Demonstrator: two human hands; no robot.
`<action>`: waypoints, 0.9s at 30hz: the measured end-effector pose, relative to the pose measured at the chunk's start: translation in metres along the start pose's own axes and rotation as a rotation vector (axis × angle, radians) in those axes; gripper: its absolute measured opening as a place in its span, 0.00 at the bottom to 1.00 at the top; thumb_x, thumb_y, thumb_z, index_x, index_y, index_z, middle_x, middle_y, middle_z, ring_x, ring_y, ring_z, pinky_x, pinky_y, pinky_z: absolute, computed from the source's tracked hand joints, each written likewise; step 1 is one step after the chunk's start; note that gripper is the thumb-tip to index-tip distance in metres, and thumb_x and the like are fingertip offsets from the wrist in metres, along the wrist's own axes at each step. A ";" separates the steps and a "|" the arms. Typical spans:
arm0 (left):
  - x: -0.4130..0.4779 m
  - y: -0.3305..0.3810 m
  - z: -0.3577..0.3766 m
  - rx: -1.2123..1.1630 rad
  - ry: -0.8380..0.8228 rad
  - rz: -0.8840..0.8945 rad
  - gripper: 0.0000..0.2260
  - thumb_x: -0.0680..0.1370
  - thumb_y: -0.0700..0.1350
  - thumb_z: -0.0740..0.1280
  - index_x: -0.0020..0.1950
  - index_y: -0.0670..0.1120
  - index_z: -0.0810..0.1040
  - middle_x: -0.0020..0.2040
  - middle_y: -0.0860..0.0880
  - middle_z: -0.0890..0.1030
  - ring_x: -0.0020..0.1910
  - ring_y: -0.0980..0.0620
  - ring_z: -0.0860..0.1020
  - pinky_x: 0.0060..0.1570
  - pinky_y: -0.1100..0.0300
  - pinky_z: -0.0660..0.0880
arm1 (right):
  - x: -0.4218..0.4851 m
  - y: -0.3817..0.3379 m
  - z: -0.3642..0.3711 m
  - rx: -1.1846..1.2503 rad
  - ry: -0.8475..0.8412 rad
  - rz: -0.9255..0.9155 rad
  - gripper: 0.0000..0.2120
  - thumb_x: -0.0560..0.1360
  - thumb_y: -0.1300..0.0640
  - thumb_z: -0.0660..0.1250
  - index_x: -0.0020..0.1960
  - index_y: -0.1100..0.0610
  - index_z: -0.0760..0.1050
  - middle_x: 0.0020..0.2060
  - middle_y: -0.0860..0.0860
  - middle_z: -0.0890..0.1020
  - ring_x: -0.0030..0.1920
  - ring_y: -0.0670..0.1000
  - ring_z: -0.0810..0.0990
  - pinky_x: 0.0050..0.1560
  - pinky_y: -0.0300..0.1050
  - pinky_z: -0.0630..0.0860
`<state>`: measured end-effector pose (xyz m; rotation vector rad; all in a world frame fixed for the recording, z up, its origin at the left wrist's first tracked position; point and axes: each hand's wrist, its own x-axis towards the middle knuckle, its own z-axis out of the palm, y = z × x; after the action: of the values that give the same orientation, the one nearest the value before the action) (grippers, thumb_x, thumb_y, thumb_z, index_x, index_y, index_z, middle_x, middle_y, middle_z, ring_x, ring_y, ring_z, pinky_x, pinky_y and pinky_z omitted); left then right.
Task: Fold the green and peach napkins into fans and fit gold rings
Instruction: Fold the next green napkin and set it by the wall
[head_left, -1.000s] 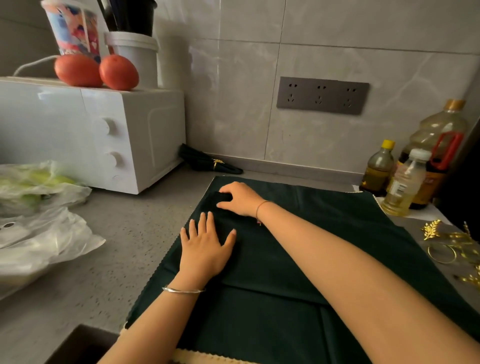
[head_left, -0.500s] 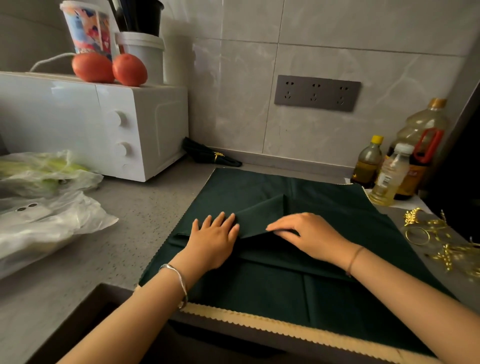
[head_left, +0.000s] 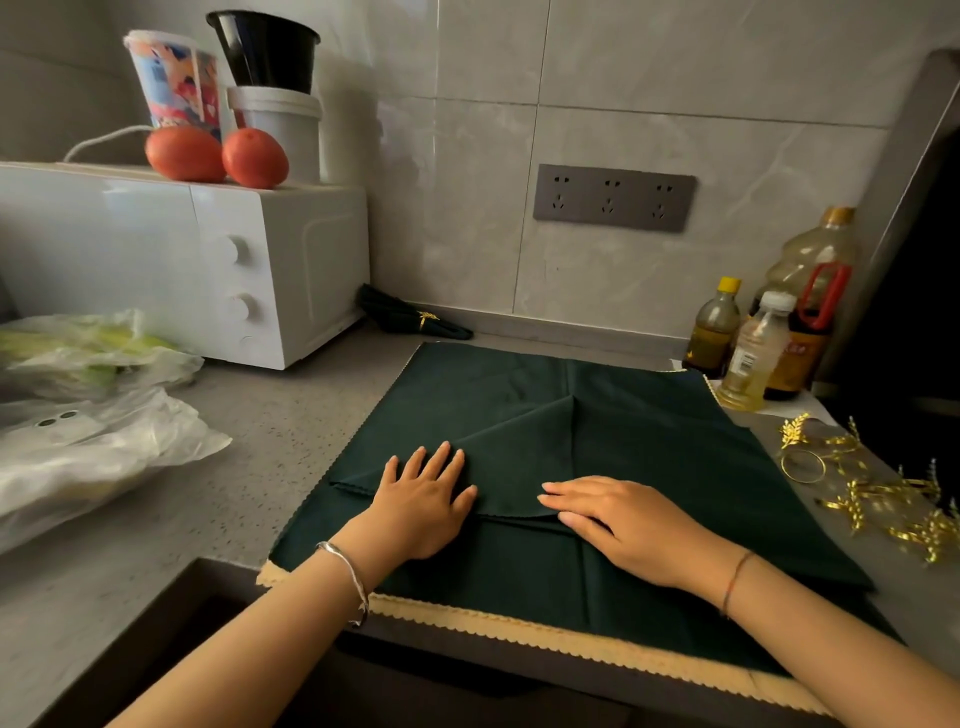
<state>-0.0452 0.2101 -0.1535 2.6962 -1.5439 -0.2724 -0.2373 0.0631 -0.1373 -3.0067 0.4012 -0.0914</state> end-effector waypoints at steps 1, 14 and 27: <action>0.004 -0.001 -0.003 -0.028 -0.031 -0.017 0.26 0.83 0.58 0.43 0.78 0.50 0.41 0.78 0.51 0.41 0.77 0.47 0.42 0.74 0.47 0.40 | -0.001 -0.001 0.001 0.006 0.005 0.002 0.19 0.81 0.45 0.50 0.71 0.41 0.64 0.70 0.35 0.64 0.71 0.37 0.59 0.67 0.30 0.53; 0.049 -0.008 0.003 -0.077 0.124 0.055 0.23 0.83 0.53 0.42 0.78 0.53 0.44 0.78 0.53 0.45 0.77 0.50 0.44 0.75 0.48 0.41 | 0.051 -0.009 -0.005 0.172 0.232 0.062 0.14 0.81 0.51 0.56 0.59 0.49 0.78 0.58 0.43 0.79 0.59 0.44 0.75 0.60 0.41 0.71; 0.051 -0.008 0.004 -0.054 0.113 0.064 0.23 0.83 0.54 0.42 0.78 0.53 0.42 0.78 0.53 0.43 0.77 0.50 0.41 0.74 0.49 0.39 | 0.126 0.018 0.024 0.060 -0.152 0.180 0.26 0.83 0.47 0.41 0.77 0.54 0.41 0.77 0.47 0.42 0.75 0.44 0.40 0.74 0.46 0.37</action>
<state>-0.0135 0.1706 -0.1652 2.5681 -1.5644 -0.1553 -0.1186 0.0146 -0.1570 -2.8784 0.6365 0.1357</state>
